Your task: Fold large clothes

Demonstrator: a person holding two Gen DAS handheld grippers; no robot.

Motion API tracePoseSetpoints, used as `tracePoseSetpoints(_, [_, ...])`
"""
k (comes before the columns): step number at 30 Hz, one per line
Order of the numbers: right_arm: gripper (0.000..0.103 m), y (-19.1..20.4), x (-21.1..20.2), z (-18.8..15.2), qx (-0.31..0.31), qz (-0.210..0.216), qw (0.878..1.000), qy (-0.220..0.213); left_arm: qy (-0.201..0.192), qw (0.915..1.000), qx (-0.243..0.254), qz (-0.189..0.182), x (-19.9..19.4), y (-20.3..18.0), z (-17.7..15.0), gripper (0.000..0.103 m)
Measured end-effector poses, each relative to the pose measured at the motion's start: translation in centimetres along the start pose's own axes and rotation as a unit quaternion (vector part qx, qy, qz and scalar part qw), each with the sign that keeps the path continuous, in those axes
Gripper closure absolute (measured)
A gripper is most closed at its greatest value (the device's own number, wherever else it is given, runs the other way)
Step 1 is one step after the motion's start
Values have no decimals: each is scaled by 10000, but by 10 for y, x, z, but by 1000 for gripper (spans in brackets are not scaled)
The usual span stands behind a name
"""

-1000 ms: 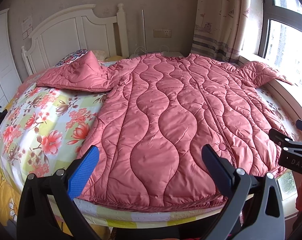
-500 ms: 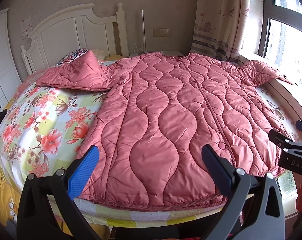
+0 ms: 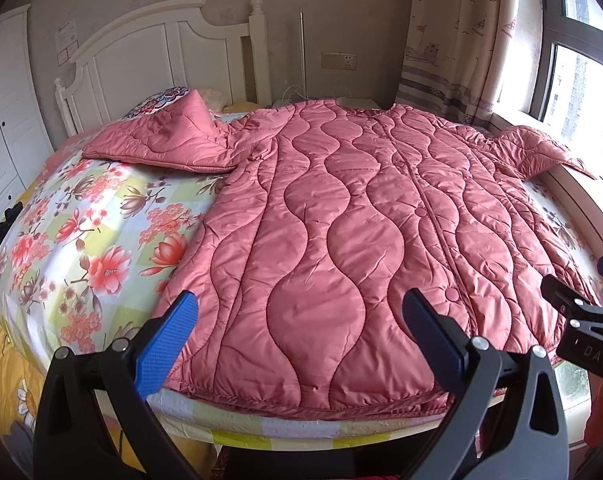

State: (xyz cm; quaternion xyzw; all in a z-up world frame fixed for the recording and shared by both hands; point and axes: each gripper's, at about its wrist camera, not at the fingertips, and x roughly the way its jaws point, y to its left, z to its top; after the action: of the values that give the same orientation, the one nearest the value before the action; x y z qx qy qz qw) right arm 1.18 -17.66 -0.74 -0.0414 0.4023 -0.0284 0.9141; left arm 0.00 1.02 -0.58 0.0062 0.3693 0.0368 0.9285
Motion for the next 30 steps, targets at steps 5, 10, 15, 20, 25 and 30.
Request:
tracePoseSetpoints(5, [4,-2,1,0,77,-14,9999,75,35,10000,3,-28,0,-2,-1,2])
tracePoseSetpoints(10, [4,-2,2,-1,102,-31,9999,114,83,10000,5,-40,1,-5,-1,2])
tracePoseSetpoints(15, [4,2,2,-1,30,-5,9999,129,56,10000,58,-21,1,-7,-1,2])
tracePoseSetpoints(20, [4,3,2,-1,18,1,9999,146,98,9999,63,-34,1,-9,-1,2])
tracePoseSetpoints(25, [4,3,2,-1,35,10,9999,157,98,9999,72,-41,0,-10,-1,2])
tracePoseSetpoints(30, [4,6,-1,-2,-40,23,9999,126,107,9999,78,-39,0,-12,-1,2])
